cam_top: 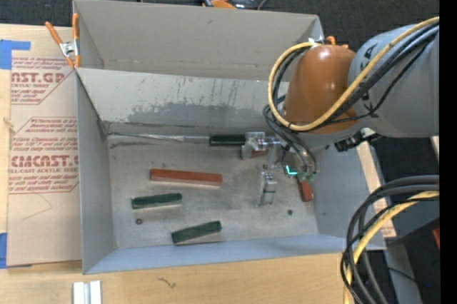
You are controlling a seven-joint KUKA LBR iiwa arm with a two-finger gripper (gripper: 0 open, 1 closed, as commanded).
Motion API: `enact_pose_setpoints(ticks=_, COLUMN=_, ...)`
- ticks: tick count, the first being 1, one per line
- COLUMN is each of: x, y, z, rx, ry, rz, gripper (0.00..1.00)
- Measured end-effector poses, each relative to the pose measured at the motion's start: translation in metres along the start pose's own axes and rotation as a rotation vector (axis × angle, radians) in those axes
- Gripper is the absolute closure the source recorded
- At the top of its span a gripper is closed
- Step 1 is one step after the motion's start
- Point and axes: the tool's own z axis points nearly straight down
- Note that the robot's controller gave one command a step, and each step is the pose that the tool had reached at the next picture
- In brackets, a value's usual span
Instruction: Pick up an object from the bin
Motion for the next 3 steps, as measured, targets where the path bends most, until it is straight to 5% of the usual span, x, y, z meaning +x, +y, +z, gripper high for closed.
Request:
enact_pose_setpoints(ticks=1, x=-0.002, y=0.0, z=-0.004, rx=0.0, ry=-0.008, rz=0.0, gripper=1.0)
enact_pose_setpoints(ticks=2, x=-0.002, y=0.0, z=-0.004, rx=0.0, ry=-0.008, rz=0.0, gripper=0.0)
enact_pose_setpoints(ticks=3, x=0.024, y=0.096, z=0.059, rx=-0.003, ry=-0.003, rz=-0.059, gripper=0.0)
